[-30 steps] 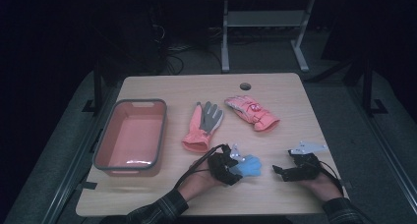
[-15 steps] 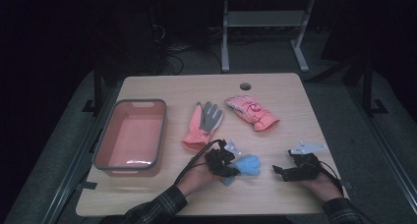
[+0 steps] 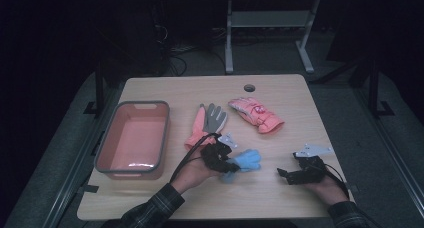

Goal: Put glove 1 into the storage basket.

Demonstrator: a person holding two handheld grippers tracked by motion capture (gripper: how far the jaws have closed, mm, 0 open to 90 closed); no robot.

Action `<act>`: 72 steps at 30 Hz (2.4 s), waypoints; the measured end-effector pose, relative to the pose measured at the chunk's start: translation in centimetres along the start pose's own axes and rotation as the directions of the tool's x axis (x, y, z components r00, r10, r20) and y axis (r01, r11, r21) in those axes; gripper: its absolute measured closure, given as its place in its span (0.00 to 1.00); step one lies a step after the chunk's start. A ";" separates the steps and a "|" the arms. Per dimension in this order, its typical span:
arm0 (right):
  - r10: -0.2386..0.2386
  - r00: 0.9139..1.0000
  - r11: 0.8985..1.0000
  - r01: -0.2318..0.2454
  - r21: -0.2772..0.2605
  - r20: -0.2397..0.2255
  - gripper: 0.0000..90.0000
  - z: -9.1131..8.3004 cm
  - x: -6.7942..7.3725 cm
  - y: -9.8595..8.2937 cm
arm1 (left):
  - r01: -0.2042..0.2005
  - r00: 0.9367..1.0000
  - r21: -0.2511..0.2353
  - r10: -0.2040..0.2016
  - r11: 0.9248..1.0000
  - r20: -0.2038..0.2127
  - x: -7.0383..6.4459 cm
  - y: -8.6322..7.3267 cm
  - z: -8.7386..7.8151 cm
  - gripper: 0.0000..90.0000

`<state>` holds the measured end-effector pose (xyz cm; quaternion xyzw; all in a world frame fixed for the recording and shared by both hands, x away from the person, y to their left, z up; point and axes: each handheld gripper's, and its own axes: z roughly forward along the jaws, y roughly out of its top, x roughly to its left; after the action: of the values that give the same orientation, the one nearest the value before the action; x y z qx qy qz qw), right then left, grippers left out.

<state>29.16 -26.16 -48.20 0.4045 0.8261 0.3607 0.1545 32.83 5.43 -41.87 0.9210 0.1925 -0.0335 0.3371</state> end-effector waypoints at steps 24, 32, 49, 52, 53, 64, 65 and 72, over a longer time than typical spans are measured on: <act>-0.001 1.000 1.000 0.001 -0.001 0.000 0.13 0.0 0.0 0.0 | 0.115 0.984 -0.111 -0.128 0.987 -0.121 3.7 -1.0 -9.6 0.85; -0.001 1.000 1.000 0.001 -0.001 0.000 0.13 0.0 0.0 0.0 | 0.156 0.966 -0.145 -0.181 0.977 -0.182 5.3 -2.5 -12.7 0.85; 0.003 1.000 1.000 -0.003 -0.002 0.002 0.13 0.0 0.0 0.0 | 0.271 0.894 -0.168 -0.312 0.948 -0.322 8.4 -7.6 -17.4 0.85; 0.003 1.000 1.000 -0.003 -0.002 0.002 0.13 0.0 0.0 0.0 | 0.297 0.870 -0.158 -0.335 0.942 -0.361 9.3 -9.0 -18.1 0.85; 0.003 1.000 1.000 -0.003 -0.002 0.002 0.13 0.0 0.0 0.0 | 0.305 0.863 -0.160 -0.343 0.939 -0.371 9.5 -9.4 -18.2 0.85; 0.003 1.000 1.000 -0.003 -0.002 0.002 0.13 0.0 0.0 0.0 | 0.413 0.793 -0.147 -0.435 0.899 -0.427 12.1 -13.0 -18.4 0.85; 0.003 1.000 1.000 -0.003 -0.002 0.002 0.13 0.0 0.0 0.0 | 0.421 0.790 -0.141 -0.438 0.896 -0.429 12.3 -13.2 -18.2 0.85; 0.003 1.000 1.000 -0.003 -0.002 0.002 0.13 0.0 0.0 0.0 | 0.462 0.767 -0.090 -0.448 0.882 -0.459 13.8 -14.6 -16.9 0.84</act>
<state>29.19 -26.16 -48.21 0.4060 0.8250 0.3612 0.1552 38.92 30.87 -40.35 0.8318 0.4844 0.1060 0.2495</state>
